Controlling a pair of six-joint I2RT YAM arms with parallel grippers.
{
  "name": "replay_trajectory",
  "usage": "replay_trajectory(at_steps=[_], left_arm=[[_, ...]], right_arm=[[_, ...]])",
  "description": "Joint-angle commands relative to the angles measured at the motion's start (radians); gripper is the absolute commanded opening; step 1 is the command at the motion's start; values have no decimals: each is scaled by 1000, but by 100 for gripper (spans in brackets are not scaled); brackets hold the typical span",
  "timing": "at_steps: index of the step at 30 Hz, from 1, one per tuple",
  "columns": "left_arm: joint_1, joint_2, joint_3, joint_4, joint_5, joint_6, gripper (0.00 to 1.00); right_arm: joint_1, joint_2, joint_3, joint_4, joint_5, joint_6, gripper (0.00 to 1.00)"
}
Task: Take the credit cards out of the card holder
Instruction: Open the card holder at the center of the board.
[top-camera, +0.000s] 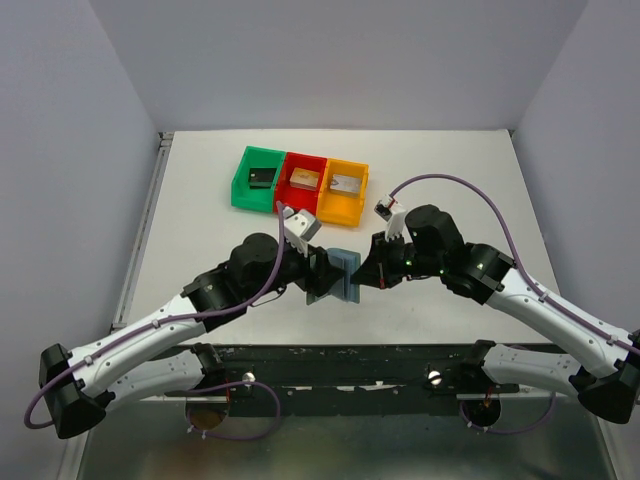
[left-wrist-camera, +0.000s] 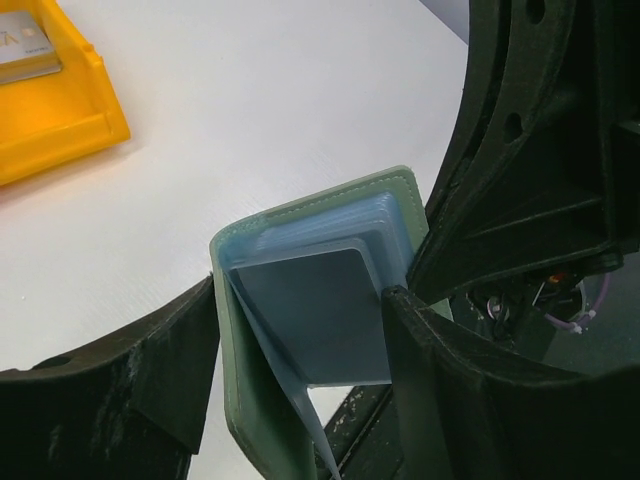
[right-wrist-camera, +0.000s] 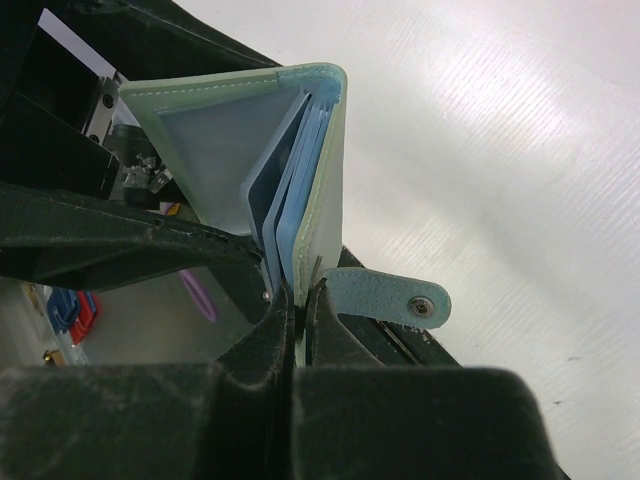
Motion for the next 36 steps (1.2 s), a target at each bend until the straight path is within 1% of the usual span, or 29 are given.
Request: replay_trajectory(at_steps=[1, 8, 15, 20, 24, 28, 36], left_arm=[[-7, -39, 6, -25, -59, 24, 72], [-7, -62, 9, -63, -88, 44, 69], [-7, -108, -16, -86, -119, 40, 60], [-7, -161, -52, -60, -120, 37, 59], [-6, -185, -75, -22, -96, 27, 70], [-7, -187, -79, -5, -81, 20, 76], [-6, -204, -92, 38, -41, 12, 82]], right_arm=[[4, -11, 22, 3, 11, -14, 0], [4, -17, 19, 3, 11, -12, 0], [2, -26, 13, 13, 14, -14, 0], [2, -26, 13, 17, 6, -14, 0], [2, -25, 13, 19, 6, -12, 0], [4, -26, 11, 19, 6, -12, 0], [2, -34, 10, 14, 12, -14, 0]])
